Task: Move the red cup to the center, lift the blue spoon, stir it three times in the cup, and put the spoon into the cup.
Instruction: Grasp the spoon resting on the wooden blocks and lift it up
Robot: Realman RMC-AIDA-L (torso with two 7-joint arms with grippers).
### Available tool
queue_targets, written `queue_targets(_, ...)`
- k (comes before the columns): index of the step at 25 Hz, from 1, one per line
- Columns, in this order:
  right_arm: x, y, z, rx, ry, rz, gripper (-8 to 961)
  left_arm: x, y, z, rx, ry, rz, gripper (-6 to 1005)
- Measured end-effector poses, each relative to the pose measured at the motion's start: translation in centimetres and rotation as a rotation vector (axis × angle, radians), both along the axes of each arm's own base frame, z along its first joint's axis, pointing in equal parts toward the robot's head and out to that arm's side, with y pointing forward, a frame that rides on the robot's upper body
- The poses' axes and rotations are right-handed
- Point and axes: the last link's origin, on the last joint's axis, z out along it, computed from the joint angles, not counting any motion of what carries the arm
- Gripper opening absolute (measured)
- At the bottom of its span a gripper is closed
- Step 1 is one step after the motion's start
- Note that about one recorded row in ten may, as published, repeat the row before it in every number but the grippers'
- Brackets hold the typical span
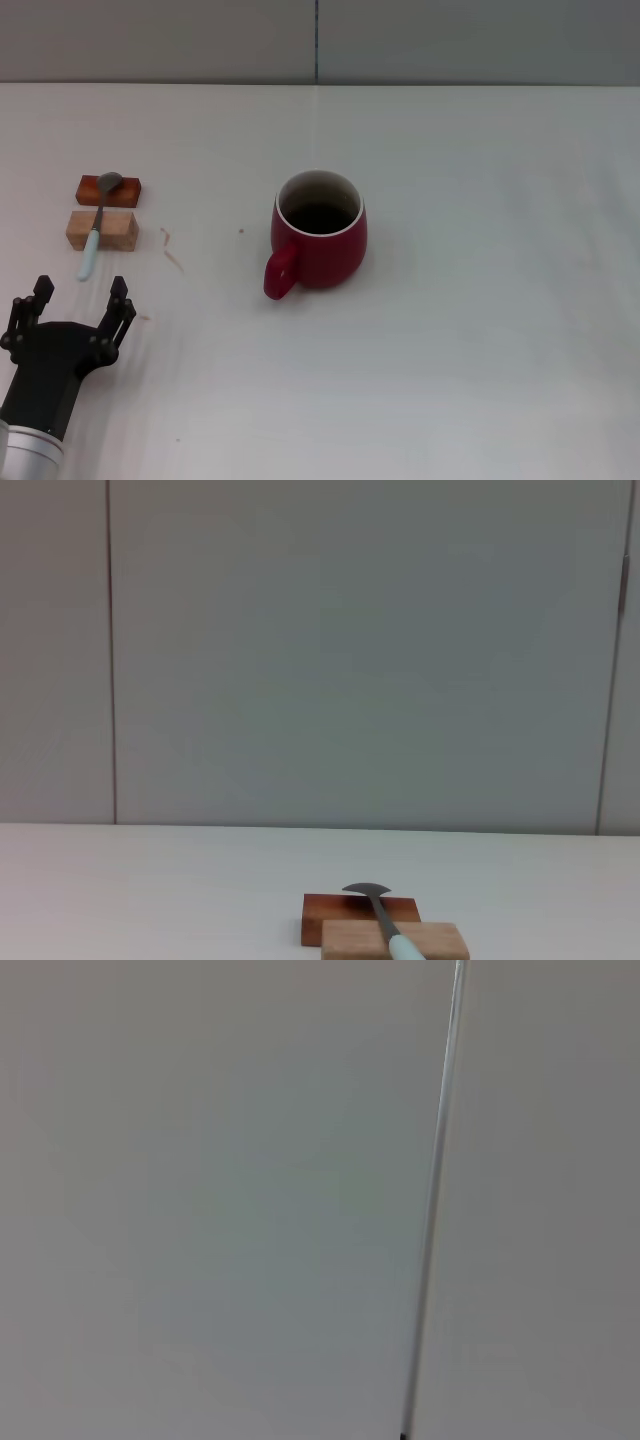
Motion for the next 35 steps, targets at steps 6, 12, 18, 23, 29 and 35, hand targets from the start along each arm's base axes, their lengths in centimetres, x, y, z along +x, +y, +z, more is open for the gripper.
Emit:
queue_targets(6,-0.1,0.0,-0.1,-0.003,0.001,0.003,762,-0.1,0.6,0.3,0.007,0.015,-0.013,802)
queue_targets(12,-0.2,0.0,-0.3,-0.005,0.001,0.009,761,-0.5,1.5,0.3,0.003,0.025,0.002,801)
queue_targets(18,-0.2,0.0,-0.3,-0.004,0.001,0.010,762,-0.7,2.3,0.3,-0.006,0.033,0.011,799)
queue_targets(23,-0.2,0.0,-0.2,-0.001,0.001,0.009,761,-0.6,3.2,0.1,-0.022,0.034,0.013,798)
queue_targets(29,-0.2,0.0,-0.1,0.001,-0.001,0.007,762,-0.6,3.9,-0.1,-0.033,0.037,0.017,796)
queue_targets(35,-0.2,0.0,0.0,0.002,-0.002,0.009,762,-0.7,4.4,0.1,-0.023,0.038,0.029,795)
